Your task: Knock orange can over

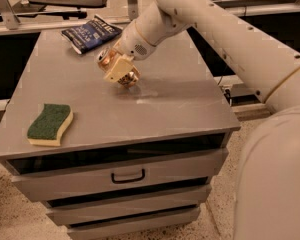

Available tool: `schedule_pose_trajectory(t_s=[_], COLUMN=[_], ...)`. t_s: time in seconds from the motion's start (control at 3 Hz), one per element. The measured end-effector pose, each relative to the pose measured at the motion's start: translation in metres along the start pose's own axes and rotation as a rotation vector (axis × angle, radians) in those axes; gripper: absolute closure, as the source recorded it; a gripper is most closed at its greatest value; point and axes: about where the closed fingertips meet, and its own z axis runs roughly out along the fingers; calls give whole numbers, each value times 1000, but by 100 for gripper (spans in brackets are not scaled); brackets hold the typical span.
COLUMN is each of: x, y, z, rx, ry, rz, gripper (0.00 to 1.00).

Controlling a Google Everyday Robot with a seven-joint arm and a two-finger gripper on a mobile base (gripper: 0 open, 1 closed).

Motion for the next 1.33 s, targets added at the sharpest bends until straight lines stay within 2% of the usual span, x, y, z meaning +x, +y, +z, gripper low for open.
schedule_pose_trajectory(t_s=[0.33, 1.0, 1.33], x=[-2, -2, 0], y=[4, 5, 5], z=[11, 16, 18], rx=[-41, -60, -62], ry=[53, 78, 91], rz=[-36, -48, -48], gripper=[59, 12, 0])
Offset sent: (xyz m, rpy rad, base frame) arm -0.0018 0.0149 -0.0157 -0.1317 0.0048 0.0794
